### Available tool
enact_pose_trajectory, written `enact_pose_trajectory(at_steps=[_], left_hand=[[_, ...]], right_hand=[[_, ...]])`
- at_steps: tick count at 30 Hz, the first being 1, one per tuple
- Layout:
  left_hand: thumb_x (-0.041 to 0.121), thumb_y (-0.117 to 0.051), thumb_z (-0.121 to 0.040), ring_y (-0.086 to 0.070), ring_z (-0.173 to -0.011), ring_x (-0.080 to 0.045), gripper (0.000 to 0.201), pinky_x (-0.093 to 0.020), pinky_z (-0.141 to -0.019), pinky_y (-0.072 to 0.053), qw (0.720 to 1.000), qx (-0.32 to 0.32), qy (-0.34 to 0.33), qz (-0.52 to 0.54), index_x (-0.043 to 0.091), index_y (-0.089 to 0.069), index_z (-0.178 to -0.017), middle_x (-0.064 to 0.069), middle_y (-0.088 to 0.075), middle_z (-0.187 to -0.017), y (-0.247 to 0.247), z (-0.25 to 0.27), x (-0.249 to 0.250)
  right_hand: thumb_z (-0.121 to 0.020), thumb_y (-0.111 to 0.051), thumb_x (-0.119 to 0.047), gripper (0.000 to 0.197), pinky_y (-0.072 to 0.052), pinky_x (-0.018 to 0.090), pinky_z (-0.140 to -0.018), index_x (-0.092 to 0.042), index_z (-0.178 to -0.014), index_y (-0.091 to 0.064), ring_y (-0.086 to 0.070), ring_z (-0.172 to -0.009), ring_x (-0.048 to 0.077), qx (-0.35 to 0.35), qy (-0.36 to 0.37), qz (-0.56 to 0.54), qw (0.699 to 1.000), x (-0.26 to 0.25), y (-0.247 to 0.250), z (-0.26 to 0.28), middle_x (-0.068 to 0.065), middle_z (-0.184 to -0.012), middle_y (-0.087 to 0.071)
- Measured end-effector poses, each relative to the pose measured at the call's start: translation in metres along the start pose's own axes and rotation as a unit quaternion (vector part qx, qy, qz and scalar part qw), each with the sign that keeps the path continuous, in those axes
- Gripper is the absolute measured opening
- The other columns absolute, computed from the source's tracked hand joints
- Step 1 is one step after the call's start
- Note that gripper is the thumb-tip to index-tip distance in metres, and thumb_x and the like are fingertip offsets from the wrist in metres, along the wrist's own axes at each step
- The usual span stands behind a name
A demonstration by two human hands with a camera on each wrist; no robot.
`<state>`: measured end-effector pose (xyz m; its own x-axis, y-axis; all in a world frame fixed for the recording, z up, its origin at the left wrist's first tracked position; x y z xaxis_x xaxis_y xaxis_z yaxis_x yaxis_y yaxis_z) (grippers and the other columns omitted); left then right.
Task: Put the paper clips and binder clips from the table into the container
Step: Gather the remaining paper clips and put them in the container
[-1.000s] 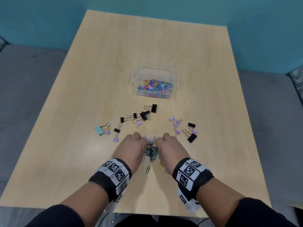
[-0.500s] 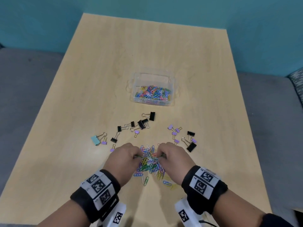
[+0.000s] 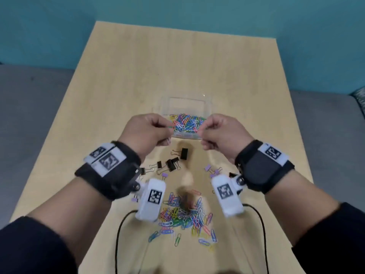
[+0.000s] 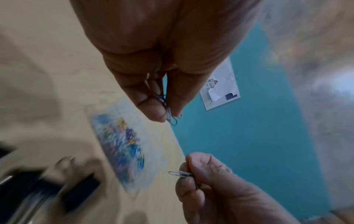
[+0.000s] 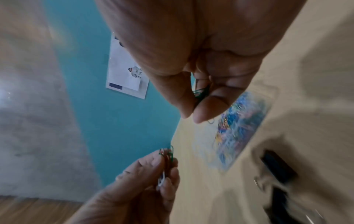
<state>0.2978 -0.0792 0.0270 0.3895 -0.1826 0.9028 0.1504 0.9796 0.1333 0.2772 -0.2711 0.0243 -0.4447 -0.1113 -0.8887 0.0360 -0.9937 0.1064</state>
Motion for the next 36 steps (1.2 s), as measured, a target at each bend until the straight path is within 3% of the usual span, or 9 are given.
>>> enact_pose_trajectory(at_steps=[5, 10, 14, 18, 21, 25, 30, 33, 36], left_hand=[[0.009, -0.071, -0.079, -0.062, -0.056, -0.021, 0.005, -0.047, -0.072, -0.058, 0.989, 0.029, -0.053, -0.134, 0.013, -0.068, -0.077, -0.006, -0.064, -0.066, -0.017, -0.056, 0.033], [0.026, -0.063, -0.084, -0.064, -0.093, -0.025, 0.033, -0.038, -0.087, -0.052, 0.952, 0.031, -0.053, -0.298, 0.019, -0.063, -0.117, -0.006, -0.064, -0.111, -0.002, -0.040, 0.017], [0.026, -0.059, -0.088, -0.061, -0.092, -0.018, 0.026, -0.026, -0.083, -0.045, 0.927, -0.019, -0.075, -0.366, 0.022, -0.065, -0.113, 0.002, -0.064, -0.108, -0.004, 0.029, -0.014], [0.032, -0.051, -0.090, -0.044, -0.115, -0.021, 0.034, -0.032, -0.096, -0.038, 0.859, -0.136, -0.100, -0.483, 0.020, -0.054, -0.122, 0.000, -0.049, -0.125, -0.041, 0.102, -0.079], [0.033, -0.056, -0.084, -0.035, -0.127, -0.029, 0.049, -0.040, -0.102, -0.040, 0.809, -0.147, -0.120, -0.557, 0.016, -0.044, -0.129, -0.006, -0.039, -0.140, -0.057, 0.122, -0.117], [0.032, -0.054, -0.082, -0.043, -0.123, -0.032, 0.052, -0.045, -0.092, -0.048, 0.778, -0.142, -0.155, -0.592, 0.012, -0.049, -0.129, -0.008, -0.046, -0.138, -0.062, 0.128, -0.132], [0.042, -0.055, -0.073, -0.045, -0.108, -0.026, 0.057, -0.041, -0.082, -0.051, 0.808, -0.132, -0.127, -0.560, 0.025, -0.044, -0.127, 0.002, -0.047, -0.128, -0.035, 0.151, -0.139], [0.045, -0.071, -0.068, -0.031, -0.115, -0.024, 0.090, -0.037, -0.092, -0.045, 0.831, -0.116, -0.068, -0.540, 0.028, -0.023, -0.143, 0.001, -0.030, -0.138, -0.020, 0.163, -0.153], [0.038, -0.074, -0.070, -0.026, -0.118, -0.024, 0.093, -0.035, -0.098, -0.041, 0.838, -0.094, -0.099, -0.529, 0.025, -0.023, -0.146, -0.002, -0.031, -0.140, -0.032, 0.160, -0.155]], right_hand=[[-0.087, -0.063, -0.004, 0.005, -0.059, 0.036, -0.061, -0.007, -0.091, -0.062, -0.062, -0.061, 0.025, 0.028, -0.007, 0.073, 0.997, -0.033, -0.003, -0.051, 0.012, -0.078, -0.060], [-0.094, -0.054, -0.020, 0.020, -0.059, 0.048, -0.068, -0.012, -0.111, -0.058, -0.064, -0.077, 0.029, 0.061, -0.039, 0.186, 0.980, -0.031, 0.022, -0.030, 0.008, -0.098, -0.060], [-0.090, -0.051, -0.019, 0.031, -0.048, 0.043, -0.085, -0.011, -0.120, -0.059, -0.060, -0.098, 0.033, -0.008, 0.077, 0.417, 0.905, 0.004, 0.004, 0.028, 0.012, -0.112, -0.063], [-0.088, -0.048, -0.023, 0.029, -0.043, 0.040, -0.090, -0.016, -0.115, -0.047, -0.044, -0.114, 0.028, -0.169, 0.063, 0.523, 0.833, 0.081, -0.045, 0.090, 0.004, -0.117, -0.048], [-0.081, -0.051, -0.019, 0.056, -0.037, 0.044, -0.104, -0.011, -0.134, -0.034, -0.026, -0.133, 0.027, -0.191, 0.115, 0.543, 0.810, 0.111, -0.066, 0.101, 0.005, -0.142, -0.032], [-0.086, -0.048, -0.021, 0.061, -0.029, 0.045, -0.111, -0.007, -0.142, -0.028, -0.017, -0.141, 0.032, -0.177, 0.149, 0.593, 0.771, 0.131, -0.074, 0.114, 0.010, -0.151, -0.025], [-0.084, -0.055, -0.024, 0.063, -0.041, 0.036, -0.101, -0.018, -0.142, -0.029, -0.031, -0.129, 0.027, -0.126, 0.144, 0.559, 0.807, 0.129, -0.052, 0.148, 0.004, -0.142, -0.033], [-0.079, -0.063, -0.043, 0.091, -0.045, 0.034, -0.091, -0.031, -0.147, -0.003, -0.030, -0.116, 0.025, -0.095, 0.049, 0.574, 0.812, 0.145, -0.036, 0.161, -0.002, -0.140, -0.020], [-0.078, -0.067, -0.043, 0.094, -0.046, 0.033, -0.085, -0.034, -0.147, -0.003, -0.032, -0.112, 0.025, -0.084, 0.045, 0.568, 0.817, 0.150, -0.051, 0.158, -0.001, -0.137, -0.024]])
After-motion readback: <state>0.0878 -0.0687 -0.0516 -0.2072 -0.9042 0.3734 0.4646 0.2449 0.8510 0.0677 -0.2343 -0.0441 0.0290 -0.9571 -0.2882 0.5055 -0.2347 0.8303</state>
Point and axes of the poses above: each hand's wrist, its own z-axis away from the middle knuckle, its own y-axis out of the back of the hand, x = y × z, the point moved 7 cm from there along -z, towards the middle knuckle
